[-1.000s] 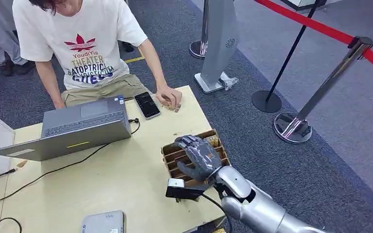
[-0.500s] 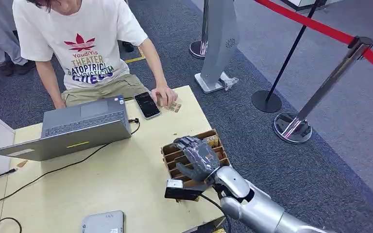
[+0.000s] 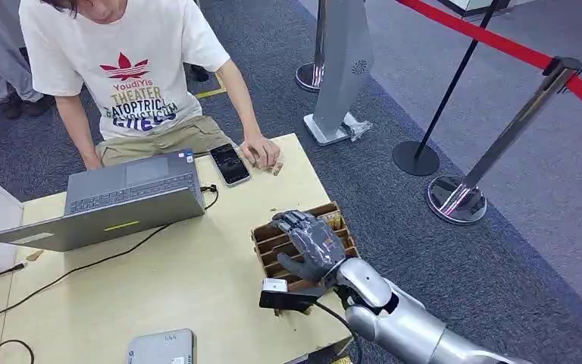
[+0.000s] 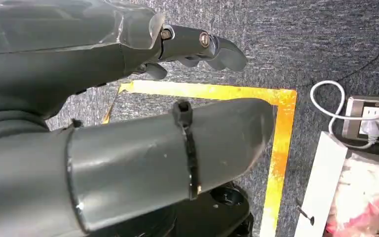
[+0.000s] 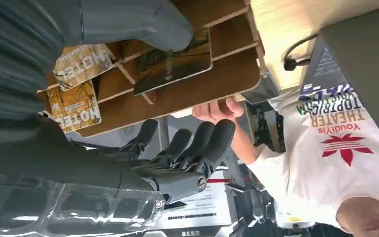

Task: Pass the card to the sensor for recognition and then transmit it.

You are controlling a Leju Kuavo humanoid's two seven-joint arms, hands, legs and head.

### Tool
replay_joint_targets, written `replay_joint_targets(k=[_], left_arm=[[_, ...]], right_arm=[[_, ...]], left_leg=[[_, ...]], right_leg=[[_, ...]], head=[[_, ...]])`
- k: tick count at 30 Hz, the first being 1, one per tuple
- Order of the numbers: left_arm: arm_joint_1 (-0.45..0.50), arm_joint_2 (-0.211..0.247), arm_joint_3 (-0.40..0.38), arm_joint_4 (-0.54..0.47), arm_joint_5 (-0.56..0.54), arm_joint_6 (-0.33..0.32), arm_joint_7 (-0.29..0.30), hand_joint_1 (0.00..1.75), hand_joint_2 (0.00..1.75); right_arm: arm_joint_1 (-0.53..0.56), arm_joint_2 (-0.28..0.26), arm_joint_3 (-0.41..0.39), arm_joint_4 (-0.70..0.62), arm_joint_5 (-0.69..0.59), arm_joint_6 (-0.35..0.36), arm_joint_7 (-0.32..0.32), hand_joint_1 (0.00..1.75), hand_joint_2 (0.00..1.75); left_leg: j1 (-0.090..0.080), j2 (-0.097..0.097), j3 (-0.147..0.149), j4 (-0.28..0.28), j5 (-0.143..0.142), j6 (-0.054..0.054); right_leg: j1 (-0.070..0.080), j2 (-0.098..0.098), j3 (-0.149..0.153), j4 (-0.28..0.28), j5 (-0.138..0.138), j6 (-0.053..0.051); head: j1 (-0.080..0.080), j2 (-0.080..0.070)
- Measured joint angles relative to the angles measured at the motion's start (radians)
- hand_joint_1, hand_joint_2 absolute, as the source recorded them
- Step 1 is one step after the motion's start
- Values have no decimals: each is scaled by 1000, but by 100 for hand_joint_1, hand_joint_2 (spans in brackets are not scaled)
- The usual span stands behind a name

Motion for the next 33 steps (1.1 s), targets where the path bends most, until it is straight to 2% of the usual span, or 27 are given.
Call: replay_joint_targets(k=[8,14,17,18,19,20,23,28,30,31,33], left_arm=[[0,0,0,0,-10,-3,0,0,0],[0,0,0,0,-13,-8,0,0,0],[0,1,0,0,-14,-11,0,0,0],[0,1,0,0,-14,-12,0,0,0],[0,1,0,0,-14,-12,0,0,0],[0,2,0,0,-14,-12,0,0,0],[0,2,0,0,-14,-13,0,0,0],[0,2,0,0,-17,-16,-1,0,0],[0,3,0,0,-18,-17,-1,0,0],[0,3,0,0,-19,-18,-2,0,0],[0,3,0,0,-20,-19,-2,0,0]], right_arm=[[35,-13,-23,-27,30,2,23,63,175],[53,-16,-35,-47,40,10,35,89,175],[60,-16,-39,-55,50,14,37,93,175],[62,-16,-40,-57,50,15,39,113,175],[64,-16,-41,-59,51,16,39,113,175],[64,-16,-41,-61,51,16,39,136,175],[66,-16,-42,-64,55,18,39,140,175],[74,-16,-49,-77,56,21,42,131,175],[78,-16,-50,-79,56,21,42,120,175],[80,-16,-52,-82,56,21,43,124,175],[86,-16,-58,-87,57,21,44,120,175]], left_leg=[[0,0,0,0,0,0],[0,0,0,0,0,0],[0,0,0,0,0,0],[0,0,0,0,0,0],[0,0,0,0,0,0],[0,0,0,0,0,0],[0,0,0,0,0,0],[0,0,0,0,0,0],[0,0,0,0,0,0],[0,0,0,0,0,0],[0,0,0,0,0,0]], right_leg=[[0,0,0,0,0,0],[0,0,0,0,0,0],[0,0,0,0,0,0],[0,0,0,0,0,0],[0,0,0,0,0,0],[0,0,0,0,0,0],[0,0,0,0,0,0],[0,0,0,0,0,0],[0,0,0,0,0,0],[0,0,0,0,0,0],[0,0,0,0,0,0]], head=[[0,0],[0,0],[0,0],[0,0],[0,0],[0,0],[0,0],[0,0],[0,0],[0,0],[0,0]])
